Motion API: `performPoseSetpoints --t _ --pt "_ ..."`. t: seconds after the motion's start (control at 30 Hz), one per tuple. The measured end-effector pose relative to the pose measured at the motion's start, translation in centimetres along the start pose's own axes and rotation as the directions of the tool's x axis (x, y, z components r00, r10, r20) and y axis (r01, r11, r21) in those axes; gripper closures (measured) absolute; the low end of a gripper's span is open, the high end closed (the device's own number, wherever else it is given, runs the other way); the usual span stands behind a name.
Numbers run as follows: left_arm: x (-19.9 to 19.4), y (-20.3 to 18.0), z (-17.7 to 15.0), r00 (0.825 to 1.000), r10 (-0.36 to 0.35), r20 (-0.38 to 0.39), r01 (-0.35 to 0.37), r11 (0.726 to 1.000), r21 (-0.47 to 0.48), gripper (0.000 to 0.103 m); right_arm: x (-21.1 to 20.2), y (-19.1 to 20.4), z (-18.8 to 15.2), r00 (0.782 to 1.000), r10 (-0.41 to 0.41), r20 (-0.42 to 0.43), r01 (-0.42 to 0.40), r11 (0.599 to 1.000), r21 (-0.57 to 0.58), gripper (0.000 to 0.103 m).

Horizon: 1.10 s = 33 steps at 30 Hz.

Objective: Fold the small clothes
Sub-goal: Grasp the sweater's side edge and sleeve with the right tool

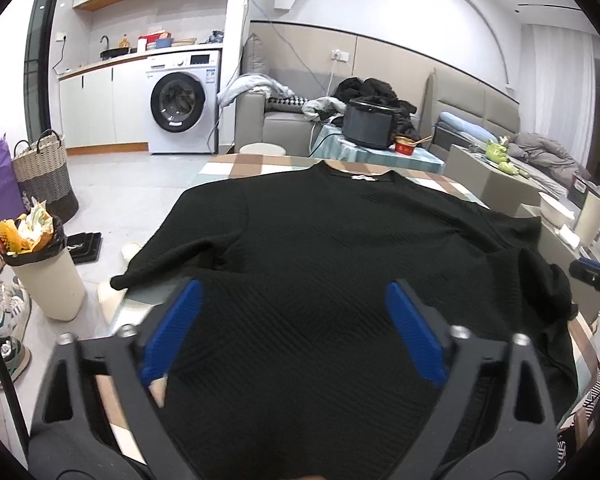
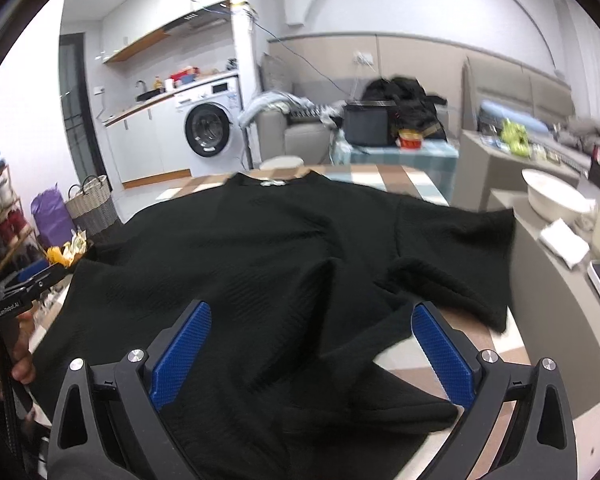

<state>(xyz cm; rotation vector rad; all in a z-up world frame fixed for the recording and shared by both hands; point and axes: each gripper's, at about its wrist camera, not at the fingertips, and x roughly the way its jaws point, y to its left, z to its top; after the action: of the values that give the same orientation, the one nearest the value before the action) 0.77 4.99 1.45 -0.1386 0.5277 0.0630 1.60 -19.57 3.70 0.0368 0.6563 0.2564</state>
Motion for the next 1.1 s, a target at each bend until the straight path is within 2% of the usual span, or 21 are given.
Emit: performPoseSetpoints --t 0.03,0.1,0.3,0.37,0.43,0.5,0.6,0.7,0.9,0.97,1.1 --pt "0.2 0.3 0.4 1.0 -0.002 -0.007 0.002 1.0 0.002 0.03 0.0 -0.9 0.3 1.0 -0.001 -0.017 0.002 1.0 0.03 0.017" --pt "0.5 1.2 1.1 1.0 0.02 -0.014 -0.02 1.0 -0.004 0.034 0.0 -2.2 0.6 0.999 -0.028 -0.03 0.03 0.997 0.074 0.024" --pt "1.0 3.4 2.8 0.999 0.042 -0.024 -0.043 0.998 -0.05 0.035 -0.2 -7.7 0.6 0.995 -0.082 -0.064 0.095 0.962 0.258 0.025" --pt "1.4 3.8 3.6 0.998 0.05 -0.027 -0.051 0.997 -0.05 0.035 0.2 -9.5 0.6 0.99 -0.112 -0.087 0.133 0.943 0.304 0.028" --pt "1.7 4.2 4.1 0.998 0.06 -0.033 -0.061 0.997 -0.044 0.035 1.2 -11.3 0.6 0.984 -0.113 -0.135 0.155 0.919 0.362 0.034" --pt "2.1 4.4 4.6 0.997 0.063 -0.04 -0.065 0.997 -0.047 0.035 2.1 -12.6 0.5 0.98 -0.114 -0.163 0.17 0.903 0.395 0.035" --pt "3.4 4.4 5.5 0.996 0.068 -0.05 -0.07 0.996 -0.051 0.035 3.4 -14.9 0.0 0.975 -0.098 -0.201 0.183 0.863 0.47 0.037" --pt "4.9 4.5 6.5 0.995 0.073 -0.07 -0.077 0.995 -0.062 0.035 4.2 -16.7 -0.5 0.974 -0.051 -0.222 0.169 0.816 0.552 0.046" --pt "7.7 4.1 7.8 0.992 0.079 -0.099 -0.086 0.994 -0.067 0.035 5.8 -17.7 -1.1 0.977 0.057 -0.207 0.1 0.734 0.672 0.046" --pt "8.6 4.0 8.2 0.991 0.08 -0.107 -0.088 0.994 -0.071 0.035 6.0 -18.3 -1.1 0.982 0.046 -0.185 0.101 0.699 0.708 0.046" --pt "9.7 4.0 8.8 0.991 0.082 -0.108 -0.09 0.993 -0.074 0.035 6.1 -19.9 -0.4 0.984 -0.041 -0.172 0.158 0.64 0.752 0.046"
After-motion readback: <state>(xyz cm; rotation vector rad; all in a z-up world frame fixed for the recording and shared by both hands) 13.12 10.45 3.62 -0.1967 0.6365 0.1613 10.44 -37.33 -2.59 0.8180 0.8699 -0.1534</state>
